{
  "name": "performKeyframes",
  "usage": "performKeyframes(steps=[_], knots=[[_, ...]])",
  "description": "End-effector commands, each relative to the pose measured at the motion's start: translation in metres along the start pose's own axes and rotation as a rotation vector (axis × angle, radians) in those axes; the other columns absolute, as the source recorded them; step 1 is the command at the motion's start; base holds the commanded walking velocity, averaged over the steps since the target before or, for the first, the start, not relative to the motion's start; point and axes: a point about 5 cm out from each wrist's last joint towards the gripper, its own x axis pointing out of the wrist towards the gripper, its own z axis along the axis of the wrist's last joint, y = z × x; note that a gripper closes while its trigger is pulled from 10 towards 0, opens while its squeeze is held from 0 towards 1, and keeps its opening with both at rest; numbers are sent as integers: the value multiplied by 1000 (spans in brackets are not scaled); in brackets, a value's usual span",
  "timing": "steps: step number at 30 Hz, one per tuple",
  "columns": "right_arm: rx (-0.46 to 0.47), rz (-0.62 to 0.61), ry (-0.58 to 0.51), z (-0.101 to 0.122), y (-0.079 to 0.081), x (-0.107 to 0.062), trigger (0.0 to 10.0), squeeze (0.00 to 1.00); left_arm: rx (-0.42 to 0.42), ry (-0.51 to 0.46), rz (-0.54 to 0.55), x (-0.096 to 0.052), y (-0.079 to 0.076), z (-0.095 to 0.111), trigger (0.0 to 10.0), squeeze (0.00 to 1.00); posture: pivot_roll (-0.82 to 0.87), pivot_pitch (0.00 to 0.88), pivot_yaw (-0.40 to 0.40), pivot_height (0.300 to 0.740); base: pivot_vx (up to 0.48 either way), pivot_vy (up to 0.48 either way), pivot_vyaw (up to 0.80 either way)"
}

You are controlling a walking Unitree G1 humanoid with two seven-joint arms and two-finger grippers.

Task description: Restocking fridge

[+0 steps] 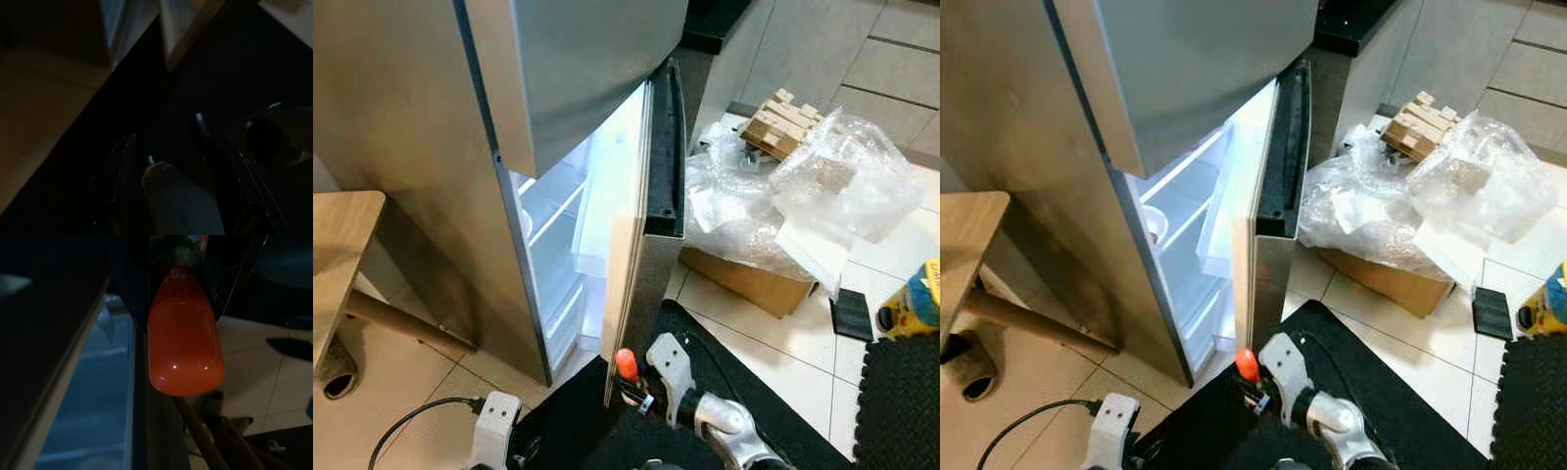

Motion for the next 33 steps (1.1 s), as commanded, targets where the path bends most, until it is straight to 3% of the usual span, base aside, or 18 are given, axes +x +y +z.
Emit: performKeyframes(steps=[1, 10, 13, 17, 21, 26, 27, 31, 32, 33], knots=[[-12, 19, -17, 1, 2, -1, 10000, 0, -10, 31, 25, -6, 5, -10, 10000, 0, -112, 116, -30, 740, 0, 0, 0], [-40, -7, -136, 29, -2, 18, 10000, 0, -5, 50, 17, -4, 1, -12, 10000, 0, -133, 104, -28, 740, 0, 0, 0], [-63, -131, -149, 42, -13, 28, 10000, 0, 10, 42, 29, 0, 0, -8, 10000, 0, -139, 109, -30, 740, 0, 0, 0], [-47, -453, -80, 47, -50, 24, 10000, 0, 25, 5, 7, 6, -7, 2, 10000, 0, -148, 102, -38, 740, 0, 0, 0], [-47, -496, -76, 47, -57, 20, 10000, 0, 11, -9, 20, 6, -7, 3, 10000, 0, -153, 97, -37, 740, 0, 0, 0], [-15, -624, -37, 40, -76, 1, 10000, 0, 15, -18, 6, 6, -11, 2, 10000, 0, -151, 87, -41, 740, 0, 0, 0], [21, -767, 8, 31, -93, -20, 10000, 0, 12, -17, 7, 5, -11, -1, 10000, 0, -149, 93, -33, 740, 0, 0, 0], [32, -849, 34, 25, -102, -33, 10000, 0, 24, -16, -4, 4, -12, -1, 10000, 0, -143, 97, -38, 740, 0, 0, 0], [20, -909, 73, 20, -107, -44, 10000, 0, 33, -17, -6, 4, -12, -1, 10000, 0, -141, 95, -40, 740, 0, 0, 0], [9, -1043, 162, 7, -116, -68, 10000, 0, 28, -29, 3, 4, -11, 1, 10000, 0, -140, 93, -40, 740, 0, 0, 0]])
